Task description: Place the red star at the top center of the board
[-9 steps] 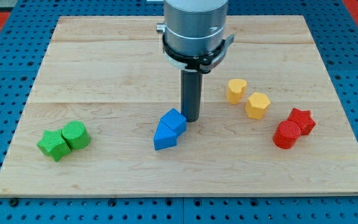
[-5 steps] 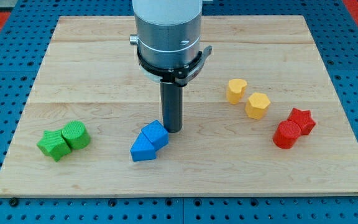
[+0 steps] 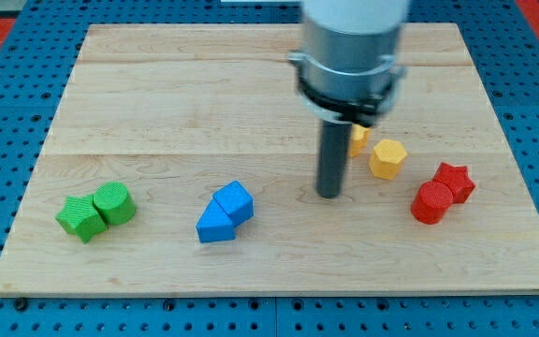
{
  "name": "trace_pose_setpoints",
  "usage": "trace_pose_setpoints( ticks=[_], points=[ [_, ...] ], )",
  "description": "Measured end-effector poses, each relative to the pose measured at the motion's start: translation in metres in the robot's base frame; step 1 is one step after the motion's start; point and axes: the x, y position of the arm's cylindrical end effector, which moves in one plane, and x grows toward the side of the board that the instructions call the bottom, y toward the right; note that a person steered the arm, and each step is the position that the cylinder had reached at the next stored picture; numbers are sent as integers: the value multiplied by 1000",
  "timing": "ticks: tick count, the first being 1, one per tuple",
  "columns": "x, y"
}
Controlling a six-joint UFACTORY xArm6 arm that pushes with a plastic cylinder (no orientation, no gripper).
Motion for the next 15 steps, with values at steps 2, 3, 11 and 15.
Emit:
trace_pose_setpoints(
  ticks=[2,3,11,15],
  points=[
    [64,61],
    [64,89],
    [-50,85],
    [-99,49]
  ],
)
